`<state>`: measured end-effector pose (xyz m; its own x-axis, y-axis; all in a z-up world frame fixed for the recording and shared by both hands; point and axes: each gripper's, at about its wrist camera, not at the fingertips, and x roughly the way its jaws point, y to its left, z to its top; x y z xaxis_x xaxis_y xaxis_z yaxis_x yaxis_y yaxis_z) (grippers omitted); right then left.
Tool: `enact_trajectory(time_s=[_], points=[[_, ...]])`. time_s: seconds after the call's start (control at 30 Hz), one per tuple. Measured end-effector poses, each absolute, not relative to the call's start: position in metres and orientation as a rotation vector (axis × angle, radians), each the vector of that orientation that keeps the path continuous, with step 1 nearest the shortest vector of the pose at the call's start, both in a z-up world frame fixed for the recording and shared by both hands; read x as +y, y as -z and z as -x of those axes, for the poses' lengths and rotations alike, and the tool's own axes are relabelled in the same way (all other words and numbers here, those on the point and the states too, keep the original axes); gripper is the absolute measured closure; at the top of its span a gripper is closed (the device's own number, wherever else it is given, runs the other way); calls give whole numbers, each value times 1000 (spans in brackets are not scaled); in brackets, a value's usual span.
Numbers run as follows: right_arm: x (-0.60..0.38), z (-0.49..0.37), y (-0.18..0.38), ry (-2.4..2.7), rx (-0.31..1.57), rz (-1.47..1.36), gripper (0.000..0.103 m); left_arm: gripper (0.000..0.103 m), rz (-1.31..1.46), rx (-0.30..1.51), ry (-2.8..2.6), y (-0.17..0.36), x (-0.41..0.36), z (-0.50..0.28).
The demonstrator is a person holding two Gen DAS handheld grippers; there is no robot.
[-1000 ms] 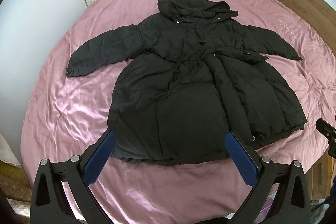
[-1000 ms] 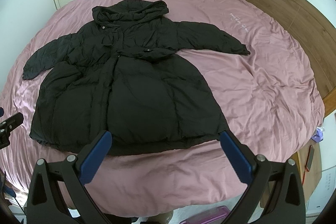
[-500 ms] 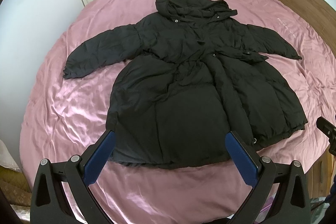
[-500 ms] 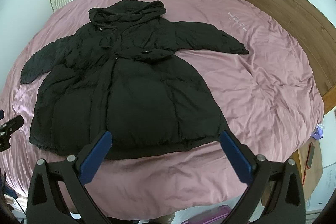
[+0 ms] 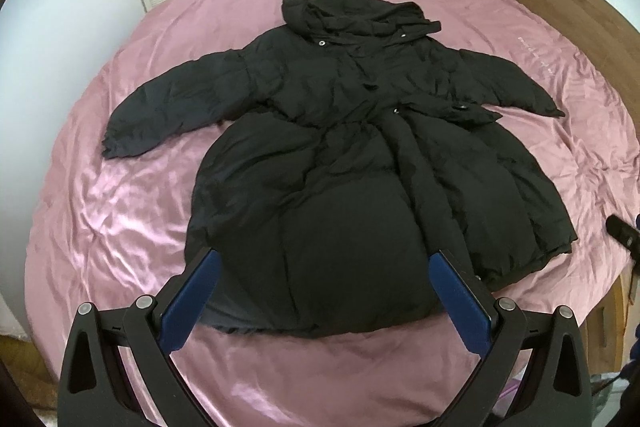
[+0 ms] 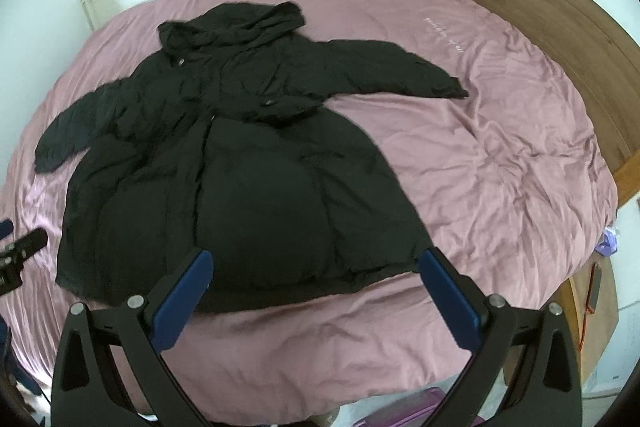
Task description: Fold large clothes
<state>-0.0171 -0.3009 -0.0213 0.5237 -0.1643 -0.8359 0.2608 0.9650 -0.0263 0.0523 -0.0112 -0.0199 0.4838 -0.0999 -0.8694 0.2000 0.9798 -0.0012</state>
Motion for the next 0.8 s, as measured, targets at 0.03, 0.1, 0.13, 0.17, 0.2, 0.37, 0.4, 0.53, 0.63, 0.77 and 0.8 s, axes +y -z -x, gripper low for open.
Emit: enact_trajectory(time_s=[0.03, 0.1, 0.13, 0.17, 0.2, 0.37, 0.4, 0.53, 0.63, 0.77, 0.8], points=[[-304, 16, 18, 266, 978, -118, 0, 1, -100, 1054, 191, 20, -11, -56], [-315, 16, 11, 293, 956, -148, 0, 2, -96, 1055, 199, 19, -12, -62], [-322, 16, 8, 308, 946, -166, 0, 2, -99, 1047, 203, 17, -13, -66], [-330, 14, 5, 322, 937, -184, 0, 2, -103, 1041, 208, 15, -14, -68], [-336, 12, 3, 334, 931, -194, 0, 2, -110, 1040, 219, 12, -16, -73], [-384, -9, 0, 367, 901, -284, 0, 2, -109, 1055, 223, 5, -16, -93], [-395, -17, 2, 362, 895, -302, 0, 2, -102, 1058, 215, 2, -16, -99], [-433, -53, 16, 305, 879, -382, 0, 2, -50, 1079, 154, -8, -17, -124], [-470, -92, 37, 245, 901, -493, 0, 2, -10, 1100, 90, -16, -23, -145], [-527, -145, 65, 203, 886, -621, 0, 2, 24, 1156, 21, -15, -40, -176], [-543, -159, 74, 199, 883, -658, 0, 2, 37, 1169, 5, -14, -43, -183]])
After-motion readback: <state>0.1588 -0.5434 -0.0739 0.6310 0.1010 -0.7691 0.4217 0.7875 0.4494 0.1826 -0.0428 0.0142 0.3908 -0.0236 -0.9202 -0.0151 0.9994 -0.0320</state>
